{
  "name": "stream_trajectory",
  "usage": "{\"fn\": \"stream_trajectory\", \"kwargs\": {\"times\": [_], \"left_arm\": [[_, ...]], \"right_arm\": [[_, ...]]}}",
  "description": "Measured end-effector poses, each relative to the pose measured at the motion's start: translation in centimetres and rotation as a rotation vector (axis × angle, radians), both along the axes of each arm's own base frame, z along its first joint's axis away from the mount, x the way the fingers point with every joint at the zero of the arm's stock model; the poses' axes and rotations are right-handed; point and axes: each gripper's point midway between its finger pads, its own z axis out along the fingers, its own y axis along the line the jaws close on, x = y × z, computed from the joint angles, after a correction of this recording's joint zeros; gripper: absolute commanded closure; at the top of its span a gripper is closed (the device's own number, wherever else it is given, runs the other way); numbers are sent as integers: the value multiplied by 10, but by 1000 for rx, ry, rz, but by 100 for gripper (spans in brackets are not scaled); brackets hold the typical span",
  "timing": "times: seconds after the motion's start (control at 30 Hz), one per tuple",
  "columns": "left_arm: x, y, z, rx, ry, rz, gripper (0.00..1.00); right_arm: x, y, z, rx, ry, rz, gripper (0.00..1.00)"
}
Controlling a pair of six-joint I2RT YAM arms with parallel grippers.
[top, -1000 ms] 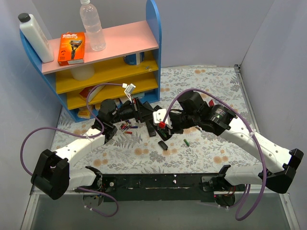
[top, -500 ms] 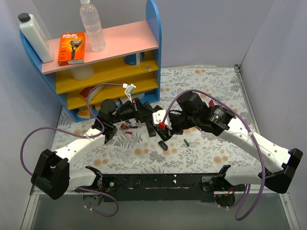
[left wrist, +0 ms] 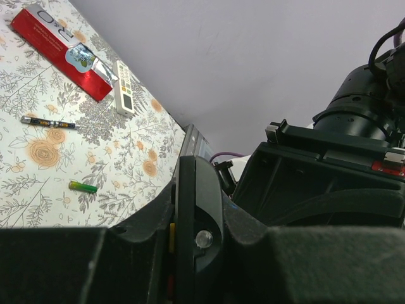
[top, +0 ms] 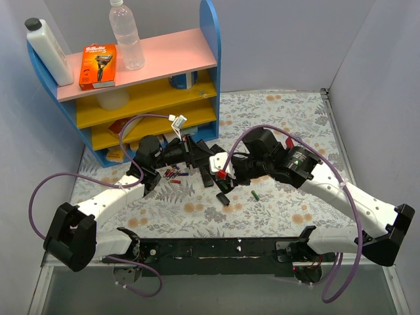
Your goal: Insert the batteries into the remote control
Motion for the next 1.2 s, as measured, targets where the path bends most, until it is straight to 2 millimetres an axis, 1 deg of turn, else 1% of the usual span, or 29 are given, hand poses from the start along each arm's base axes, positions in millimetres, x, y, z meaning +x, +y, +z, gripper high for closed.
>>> {"fn": "stream_trajectory", "kwargs": {"times": [0.7,1.2], "left_arm": [[2,0,-9,26,28,15,100],[4,1,-22,72,41,25,100]], "right_arm": [[0,0,-14,3,-12,8,78],[1,4,-30,-36,0,-4,80]]}}
